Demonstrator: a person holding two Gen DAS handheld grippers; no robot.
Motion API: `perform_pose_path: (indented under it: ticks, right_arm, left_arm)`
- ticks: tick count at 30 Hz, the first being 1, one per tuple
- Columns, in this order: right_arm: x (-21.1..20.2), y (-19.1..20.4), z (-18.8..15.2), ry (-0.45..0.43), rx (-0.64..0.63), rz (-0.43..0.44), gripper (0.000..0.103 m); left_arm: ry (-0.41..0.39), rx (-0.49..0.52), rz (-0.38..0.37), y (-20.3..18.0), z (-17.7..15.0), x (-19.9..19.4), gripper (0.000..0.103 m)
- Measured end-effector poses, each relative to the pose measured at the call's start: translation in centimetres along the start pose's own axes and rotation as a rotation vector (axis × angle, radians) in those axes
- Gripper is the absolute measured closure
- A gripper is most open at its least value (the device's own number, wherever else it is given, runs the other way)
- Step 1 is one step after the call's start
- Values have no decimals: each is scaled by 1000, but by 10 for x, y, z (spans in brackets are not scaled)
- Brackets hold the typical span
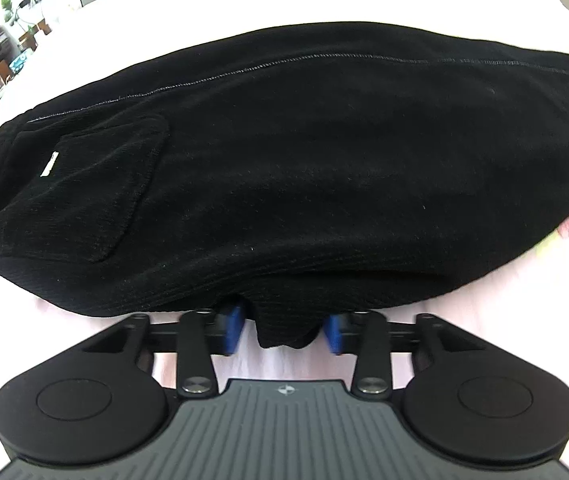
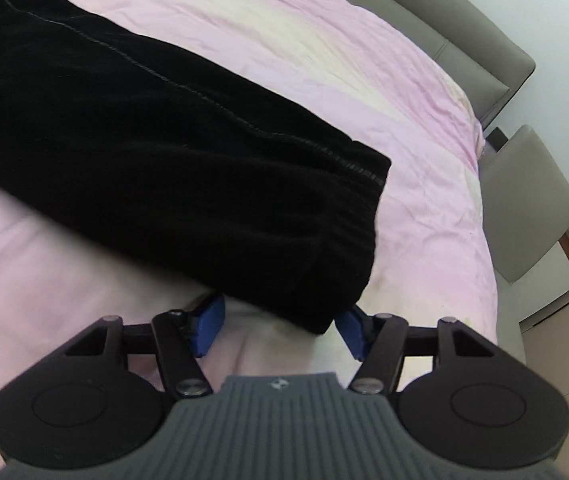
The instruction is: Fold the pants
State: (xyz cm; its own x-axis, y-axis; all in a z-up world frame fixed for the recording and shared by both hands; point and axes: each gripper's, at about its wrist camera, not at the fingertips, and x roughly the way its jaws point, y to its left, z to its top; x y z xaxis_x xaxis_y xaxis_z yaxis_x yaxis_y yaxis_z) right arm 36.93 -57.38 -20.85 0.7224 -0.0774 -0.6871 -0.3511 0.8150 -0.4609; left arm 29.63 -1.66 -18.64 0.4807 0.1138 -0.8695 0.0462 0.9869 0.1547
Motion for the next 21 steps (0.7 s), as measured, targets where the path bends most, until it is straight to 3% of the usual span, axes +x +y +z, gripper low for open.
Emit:
perform_pose_path:
  ticks: [2, 3, 9, 14, 18, 21]
  right_arm:
    - [7, 1, 2, 13, -15, -35, 68]
    - [8, 2, 3, 21, -32, -45, 70]
    - [-15, 4, 10, 9, -151, -115, 77]
    - [-41, -9, 22, 71, -181, -91, 80]
    - [-39, -7, 14, 170, -180, -52, 83]
    - [-17, 2, 5, 245, -160, -51, 83]
  left_arm:
    - [0, -27, -7, 5, 6, -1, 75]
    - [-3, -39, -10, 9, 8, -1, 80]
    - [13, -86, -38, 27, 26, -24, 85]
    - [62, -85, -48, 29, 24, -58, 89]
    - [120, -54, -53, 25, 12, -45, 89]
    - [192, -27, -49, 21, 4, -10, 90]
